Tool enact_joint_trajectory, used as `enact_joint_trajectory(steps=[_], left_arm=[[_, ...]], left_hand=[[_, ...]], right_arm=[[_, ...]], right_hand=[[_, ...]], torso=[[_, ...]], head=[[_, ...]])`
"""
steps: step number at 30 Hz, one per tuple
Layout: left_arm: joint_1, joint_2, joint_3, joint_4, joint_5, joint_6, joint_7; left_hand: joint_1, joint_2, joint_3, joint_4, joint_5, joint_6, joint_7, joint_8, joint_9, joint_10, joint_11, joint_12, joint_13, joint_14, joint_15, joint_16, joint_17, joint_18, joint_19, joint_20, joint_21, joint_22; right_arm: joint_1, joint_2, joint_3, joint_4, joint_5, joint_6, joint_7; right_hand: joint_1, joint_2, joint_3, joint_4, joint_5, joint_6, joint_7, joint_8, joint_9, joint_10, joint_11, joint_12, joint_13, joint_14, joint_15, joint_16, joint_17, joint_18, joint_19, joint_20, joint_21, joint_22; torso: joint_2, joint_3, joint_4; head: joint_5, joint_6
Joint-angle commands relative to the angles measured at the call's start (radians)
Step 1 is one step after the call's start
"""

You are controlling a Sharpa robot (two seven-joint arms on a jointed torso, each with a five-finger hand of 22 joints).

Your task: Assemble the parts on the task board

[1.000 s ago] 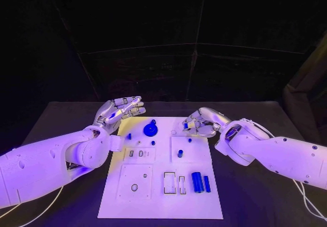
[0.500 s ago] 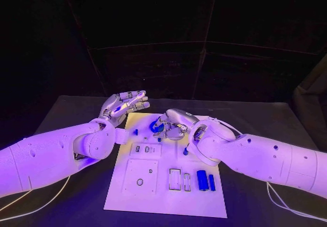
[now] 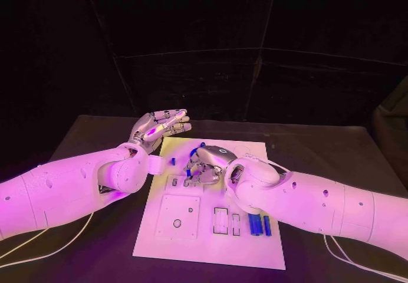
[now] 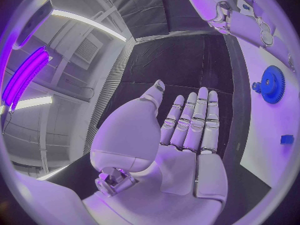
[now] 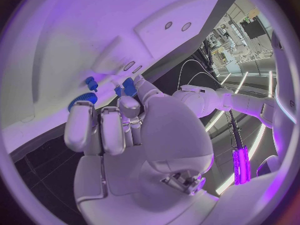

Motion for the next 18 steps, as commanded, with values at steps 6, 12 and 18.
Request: enact_joint_trajectory(steps=[6,12,18], left_arm=[[0.002,0.002,0.001,-0.001,0.003,0.009,0.008],[0.002,0.004,0.001,-0.003,0.003,0.01,0.008],[0.002,0.006,0.001,-0.004,0.003,0.01,0.007]], left_hand=[[-0.001,0.009,0.002,-0.005,-0.004,-0.001,0.056,-0.006,0.0,-0.007,0.0,-0.003,-0.001,-0.001,0.002,-0.006,0.0,-0.002,0.001,0.001,-0.006,0.0],[-0.001,0.009,0.002,-0.005,-0.004,-0.001,0.056,-0.006,0.0,-0.007,0.0,-0.003,-0.001,-0.001,0.002,-0.006,0.0,-0.002,0.001,0.001,-0.006,0.0],[-0.001,0.009,0.002,-0.005,-0.004,-0.001,0.056,-0.006,0.0,-0.007,0.0,-0.003,-0.001,-0.001,0.002,-0.006,0.0,-0.002,0.001,0.001,-0.006,0.0]], right_arm=[[-0.004,0.003,-0.001,-0.002,-0.067,0.03,-0.026],[-0.009,0.0,-0.002,-0.002,-0.076,0.048,-0.023],[-0.013,-0.001,-0.003,-0.001,-0.084,0.073,-0.025]], right_hand=[[-0.007,-0.001,0.008,0.001,-0.002,0.02,-0.01,0.006,0.001,-0.008,0.002,-0.005,-0.001,0.043,-0.006,-0.004,-0.001,-0.009,-0.004,-0.004,-0.002,-0.001],[-0.008,-0.003,0.009,0.0,-0.001,0.02,-0.01,0.006,0.001,-0.009,0.001,-0.006,-0.002,0.043,-0.007,-0.006,-0.003,-0.009,-0.004,-0.004,-0.002,-0.002],[-0.014,-0.009,0.01,-0.001,0.0,0.022,-0.01,0.006,0.001,-0.01,0.001,-0.008,-0.003,0.043,-0.007,-0.006,-0.003,-0.009,-0.005,-0.005,-0.004,-0.004]], torso=[[0.0,0.0006,-0.003],[-0.001,0.0,-0.0011],[-0.001,0.0001,-0.0006]], head=[[0.009,-0.008],[0.01,-0.012],[0.012,-0.013]])
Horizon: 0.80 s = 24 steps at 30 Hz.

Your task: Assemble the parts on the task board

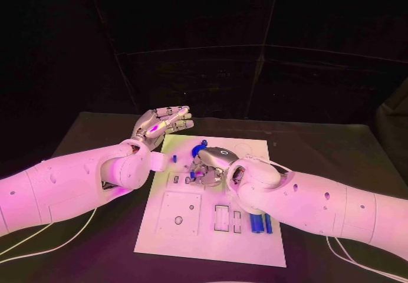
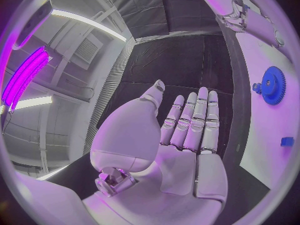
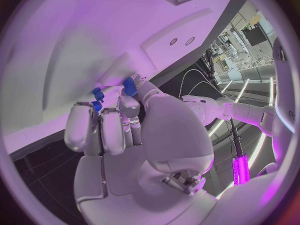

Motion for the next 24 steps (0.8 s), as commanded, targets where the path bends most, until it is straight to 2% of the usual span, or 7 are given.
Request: enact_joint_trajectory(steps=[1,8,24], left_arm=[[0.002,0.002,0.001,0.0,0.002,0.01,0.007],[0.002,0.002,0.001,-0.001,0.002,0.01,0.007],[0.002,0.003,0.001,-0.004,0.002,0.01,0.006]], left_hand=[[-0.001,0.009,0.002,-0.005,-0.004,-0.001,0.056,-0.006,0.0,-0.007,0.0,-0.003,-0.001,-0.001,0.002,-0.006,0.0,-0.002,0.001,0.001,-0.006,0.0],[-0.001,0.009,0.002,-0.005,-0.004,-0.001,0.056,-0.006,0.0,-0.007,0.0,-0.003,-0.001,-0.001,0.002,-0.006,0.0,-0.002,0.001,0.001,-0.006,0.0],[-0.001,0.01,0.003,-0.006,-0.004,-0.001,0.055,-0.006,0.0,-0.006,0.0,-0.003,0.0,0.0,0.001,-0.007,0.0,-0.002,0.002,0.001,-0.006,0.0]], right_arm=[[-0.001,0.0,0.0,0.001,-0.025,0.039,-0.003],[-0.005,0.0,-0.003,0.001,-0.033,0.054,-0.001],[-0.007,-0.008,-0.005,0.007,-0.054,0.094,-0.011]], right_hand=[[-0.009,-0.004,0.005,-0.001,0.004,0.015,-0.01,0.004,0.001,-0.007,-0.002,-0.006,-0.001,0.043,-0.007,-0.006,-0.001,-0.009,-0.005,-0.005,-0.004,-0.001],[-0.012,-0.006,0.005,-0.001,0.004,0.015,-0.01,0.003,0.001,-0.007,-0.002,-0.007,-0.002,0.043,-0.007,-0.006,-0.001,-0.009,-0.005,-0.005,-0.004,-0.001],[-0.018,-0.017,0.006,-0.004,0.002,0.014,-0.009,0.001,0.0,-0.014,-0.002,-0.021,-0.013,0.043,-0.007,-0.008,-0.002,-0.008,-0.007,-0.005,-0.006,-0.005]], torso=[[-0.001,-0.0006,0.0015],[0.0,-0.0002,-0.0002],[-0.001,-0.0001,0.0004]], head=[[0.001,-0.001],[0.006,-0.007],[0.006,-0.012]])
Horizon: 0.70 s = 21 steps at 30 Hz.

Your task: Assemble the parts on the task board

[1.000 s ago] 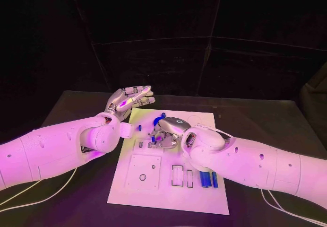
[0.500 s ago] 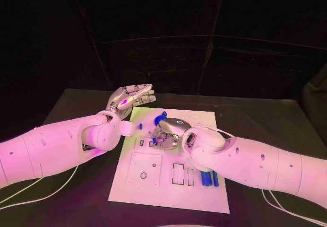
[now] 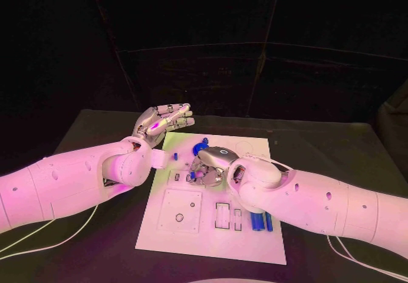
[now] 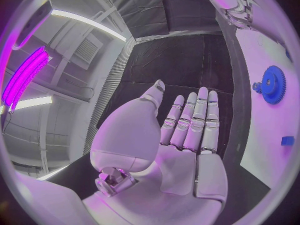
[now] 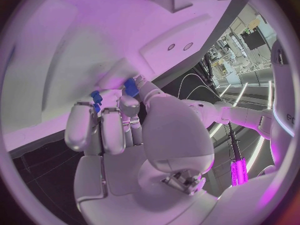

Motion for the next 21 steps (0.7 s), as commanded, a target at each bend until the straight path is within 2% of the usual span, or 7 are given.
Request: enact_joint_trajectory(steps=[1,10,21], left_arm=[[0.002,0.001,0.001,0.0,0.001,0.01,0.006],[0.002,0.001,0.001,0.0,0.001,0.011,0.006],[0.002,0.0,0.001,-0.001,0.001,0.011,0.006]], left_hand=[[-0.001,0.01,0.0,-0.004,-0.004,-0.001,0.055,-0.006,0.0,-0.006,0.0,-0.003,-0.001,0.0,0.001,-0.007,0.0,-0.002,0.002,0.001,-0.006,0.0],[-0.001,0.01,0.0,-0.004,-0.004,-0.001,0.055,-0.006,0.0,-0.006,0.0,-0.003,-0.001,0.0,0.001,-0.007,0.0,-0.002,0.002,0.001,-0.006,0.0],[-0.001,0.01,0.0,-0.004,-0.004,-0.001,0.055,-0.006,0.0,-0.006,0.0,-0.003,-0.001,0.0,0.001,-0.007,0.0,-0.002,0.002,0.001,-0.006,0.0]], right_arm=[[-0.005,-0.005,-0.005,-0.001,-0.021,0.06,-0.015],[-0.005,-0.008,-0.006,-0.001,-0.04,0.089,-0.026],[-0.005,-0.008,-0.006,0.002,-0.063,0.107,-0.041]], right_hand=[[-0.004,-0.003,0.004,-0.002,0.003,0.008,-0.003,0.0,0.0,-0.012,0.002,-0.01,-0.007,0.043,-0.007,-0.004,-0.001,-0.008,-0.004,-0.001,-0.006,-0.003],[-0.008,-0.013,0.008,-0.007,-0.007,0.003,-0.001,-0.004,-0.002,-0.026,0.004,-0.038,-0.029,0.042,-0.005,-0.006,-0.003,-0.007,-0.006,0.0,-0.008,-0.005],[-0.023,-0.037,0.01,-0.012,-0.015,-0.018,0.008,-0.018,-0.004,-0.055,0.011,-0.096,-0.074,0.041,0.0,-0.011,-0.006,-0.006,-0.01,0.004,-0.013,-0.013]], torso=[[0.0,0.0004,-0.0003],[0.0,0.0002,0.0002],[0.0,-0.0002,-0.0007]], head=[[0.0,-0.001],[-0.001,-0.002],[-0.002,-0.003]])
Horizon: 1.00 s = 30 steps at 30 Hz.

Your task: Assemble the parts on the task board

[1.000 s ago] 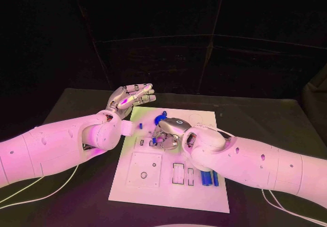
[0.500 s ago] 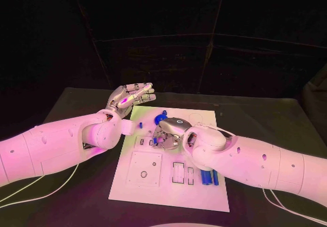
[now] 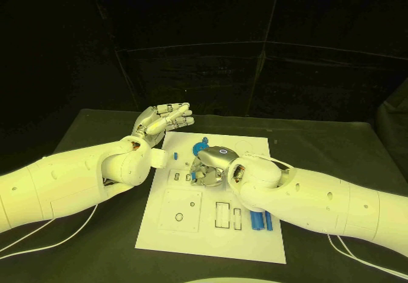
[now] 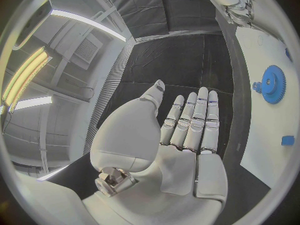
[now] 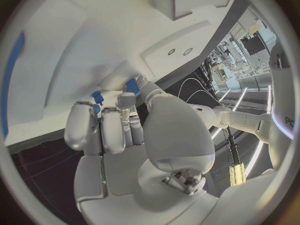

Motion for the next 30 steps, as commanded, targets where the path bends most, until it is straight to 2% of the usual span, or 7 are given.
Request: enact_joint_trajectory(steps=[1,6,9,13,24,28,30], left_arm=[[0.002,0.001,0.001,0.001,0.0,0.011,0.006],[0.002,0.001,0.001,0.001,0.0,0.011,0.005],[0.002,0.0,0.001,0.001,0.0,0.011,0.004],[0.002,0.001,0.001,0.001,0.0,0.011,0.004],[0.002,0.001,0.001,0.0,0.0,0.012,0.001],[0.002,0.001,0.001,-0.001,0.0,0.013,-0.003],[0.002,0.001,0.001,-0.002,0.0,0.012,-0.006]], left_hand=[[-0.001,0.01,0.0,-0.004,-0.004,-0.001,0.055,-0.006,0.0,-0.006,0.0,-0.003,-0.001,0.0,0.001,-0.007,0.0,-0.002,0.002,0.001,-0.006,0.0],[-0.001,0.01,0.0,-0.004,-0.004,-0.001,0.055,-0.006,0.0,-0.006,0.0,-0.003,-0.001,0.0,0.001,-0.007,0.0,-0.002,0.002,0.001,-0.006,0.0],[-0.001,0.01,0.0,-0.004,-0.004,-0.001,0.055,-0.006,0.0,-0.006,0.0,-0.003,-0.001,0.0,0.001,-0.007,0.0,-0.002,0.002,0.001,-0.006,0.0],[-0.001,0.01,0.0,-0.004,-0.004,-0.001,0.055,-0.006,0.0,-0.006,0.0,-0.003,-0.001,0.0,0.001,-0.007,0.0,-0.002,0.002,0.001,-0.006,0.0],[-0.002,0.01,0.001,-0.005,-0.004,-0.003,0.055,-0.006,0.0,-0.006,0.0,-0.003,-0.001,0.0,0.001,-0.007,0.0,-0.002,0.002,0.001,-0.007,0.0],[-0.003,0.01,0.001,-0.005,-0.004,-0.003,0.055,-0.006,0.0,-0.006,0.0,-0.003,-0.001,0.0,0.001,-0.007,0.0,-0.002,0.003,0.001,-0.007,0.0],[-0.007,0.01,0.004,-0.011,-0.004,-0.005,0.053,-0.006,0.0,-0.007,-0.003,-0.004,-0.001,0.029,-0.007,0.008,0.006,0.004,0.038,-0.002,0.009,0.007]], right_arm=[[-0.008,-0.002,-0.009,-0.007,-0.021,0.071,-0.034],[-0.008,-0.001,-0.009,-0.006,-0.023,0.058,-0.036],[-0.008,-0.001,-0.009,-0.006,-0.023,0.038,-0.038],[-0.008,-0.001,-0.009,-0.004,-0.023,-0.011,-0.038],[-0.009,-0.001,-0.009,0.005,-0.016,-0.143,-0.004],[-0.012,-0.011,-0.009,0.019,0.006,-0.223,0.07],[-0.012,-0.018,-0.008,0.028,0.027,-0.252,0.131]], right_hand=[[-0.001,-0.014,0.0,-0.003,-0.005,-0.01,0.003,-0.007,0.0,-0.009,0.003,-0.011,-0.009,0.041,0.001,-0.006,-0.001,-0.006,-0.007,0.0,-0.005,-0.002],[-0.024,-0.031,-0.009,0.006,0.0,-0.025,0.007,-0.015,0.0,-0.017,0.007,-0.029,-0.025,0.041,0.005,-0.008,-0.001,-0.006,-0.008,0.004,-0.007,-0.004],[-0.047,-0.043,-0.023,0.018,0.025,-0.032,0.009,-0.018,0.001,-0.023,0.009,-0.042,-0.037,0.041,0.007,-0.01,-0.002,-0.006,-0.008,0.007,-0.008,-0.006],[-0.064,-0.051,-0.035,0.031,0.044,-0.039,0.009,-0.021,0.001,-0.032,0.01,-0.059,-0.054,0.041,0.008,-0.011,0.0,-0.005,-0.008,0.008,-0.009,-0.006],[-0.09,-0.069,-0.074,0.061,0.048,-0.061,0.012,-0.026,0.0,-0.044,0.014,-0.085,-0.082,0.041,0.011,-0.014,-0.001,-0.005,-0.007,0.01,-0.009,-0.007],[-0.094,-0.084,-0.112,0.082,0.062,-0.086,0.018,-0.029,-0.002,-0.051,0.019,-0.092,-0.095,0.04,0.015,-0.018,-0.003,-0.005,-0.007,0.013,-0.011,-0.01],[-0.097,-0.091,-0.16,0.104,0.105,-0.117,0.024,-0.029,-0.002,-0.048,0.024,-0.081,-0.091,0.04,0.02,-0.02,-0.004,-0.005,-0.008,0.017,-0.012,-0.012]], torso=[[0.0,-0.0004,-0.0001],[0.0,-0.0003,0.0002],[0.0,-0.0007,0.0009],[0.0,-0.0003,0.0011],[0.0,0.0002,0.0007],[0.0,0.0005,0.0001],[-0.001,0.0007,0.0]], head=[[0.0,0.0],[-0.002,0.001],[-0.003,0.002],[-0.002,0.002],[-0.001,0.003],[-0.001,0.004],[-0.001,0.005]])
